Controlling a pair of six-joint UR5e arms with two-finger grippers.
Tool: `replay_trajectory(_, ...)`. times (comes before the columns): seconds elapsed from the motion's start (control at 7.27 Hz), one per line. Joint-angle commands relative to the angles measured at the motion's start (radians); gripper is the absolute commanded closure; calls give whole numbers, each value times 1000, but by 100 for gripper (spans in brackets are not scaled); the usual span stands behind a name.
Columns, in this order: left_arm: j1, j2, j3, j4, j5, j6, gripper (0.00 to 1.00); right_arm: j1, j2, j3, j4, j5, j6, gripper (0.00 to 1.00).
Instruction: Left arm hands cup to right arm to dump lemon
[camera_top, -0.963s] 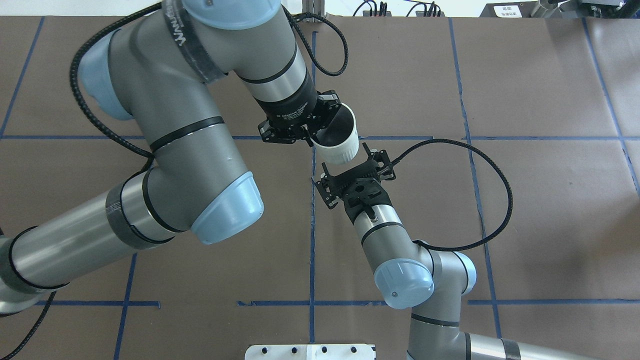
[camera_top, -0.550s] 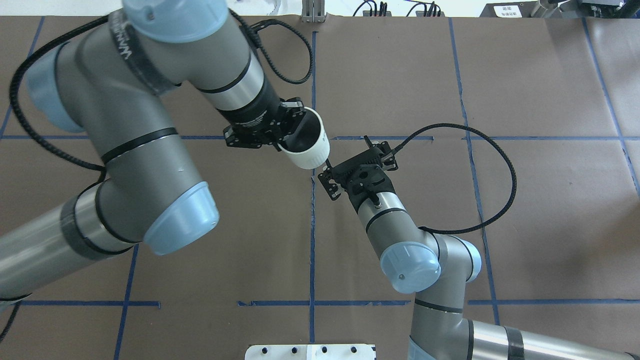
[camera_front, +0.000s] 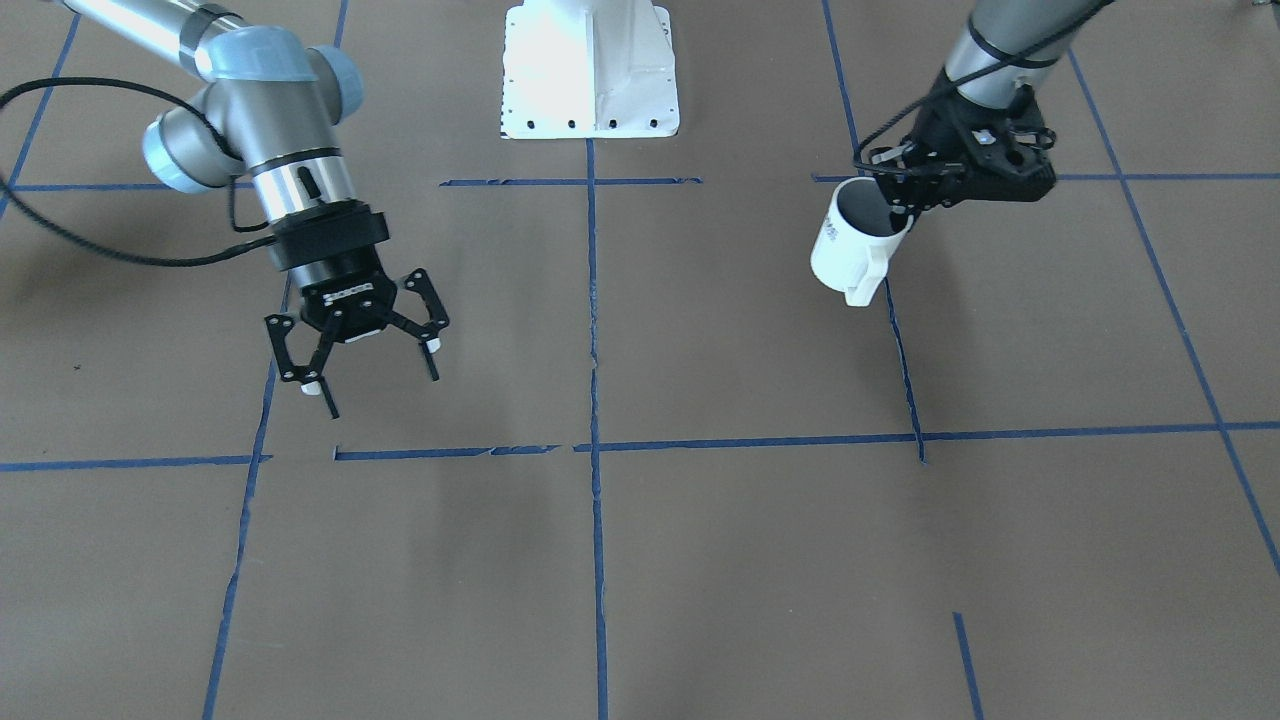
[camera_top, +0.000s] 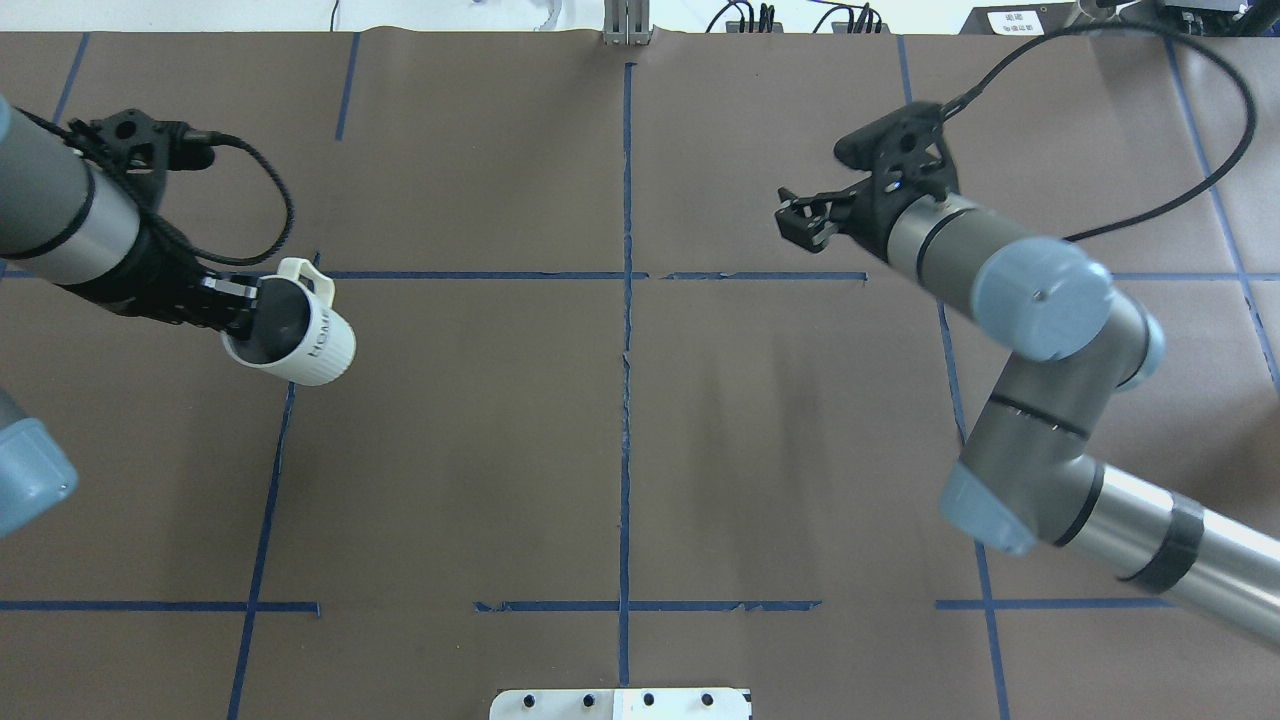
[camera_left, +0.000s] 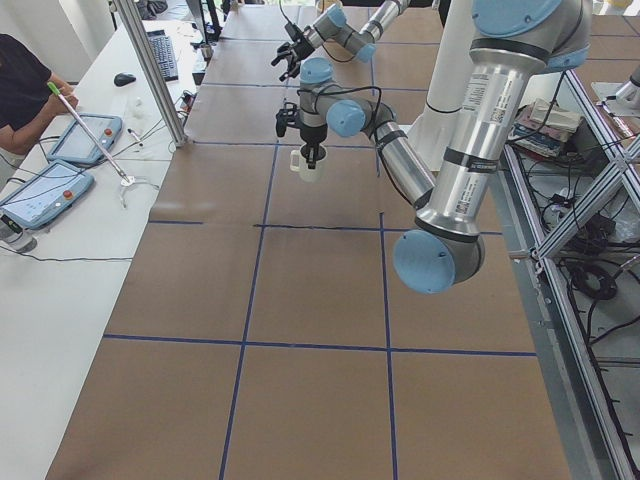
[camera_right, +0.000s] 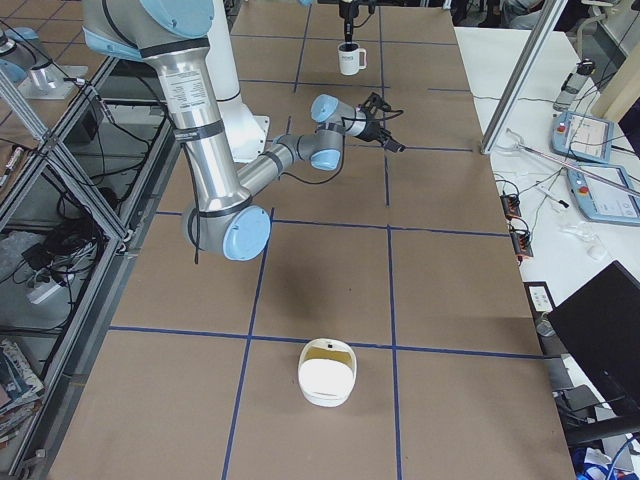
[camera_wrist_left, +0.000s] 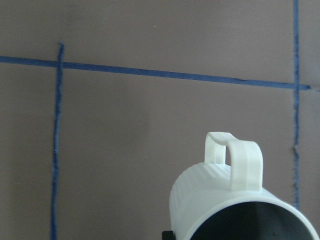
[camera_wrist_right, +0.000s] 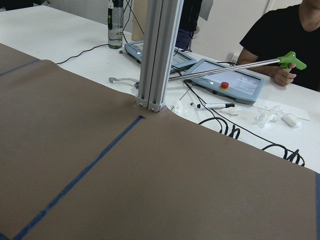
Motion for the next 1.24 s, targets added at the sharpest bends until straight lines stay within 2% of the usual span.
replay_trajectory(0.0, -102, 131, 66, -60, -12, 235, 100, 250, -20, 14, -116, 360, 0, 0)
replay_trajectory(0.28, -242, 197, 213, -138, -181, 408, 100, 418, -61, 50, -283, 607, -47, 0)
replay_trajectory(0.41, -259, 211, 301, -194, -205, 424, 99, 492, -81, 59, -349, 713, -127, 0)
replay_trajectory(0.55, -259, 221, 336, -201, -213, 349, 98, 535, -116, 73, -387, 789, -147, 0)
replay_trajectory(0.83, -258, 288, 367, -325, -217, 307, 98, 559, -198, 136, -391, 837, -163, 0)
replay_trajectory(0.96, -253, 282, 398, -380, -217, 214, 98, 562, -198, 138, -408, 869, -163, 0)
replay_trajectory(1.1, -251, 279, 430, -488, -219, 145, 98, 563, -199, 138, -408, 871, -163, 0)
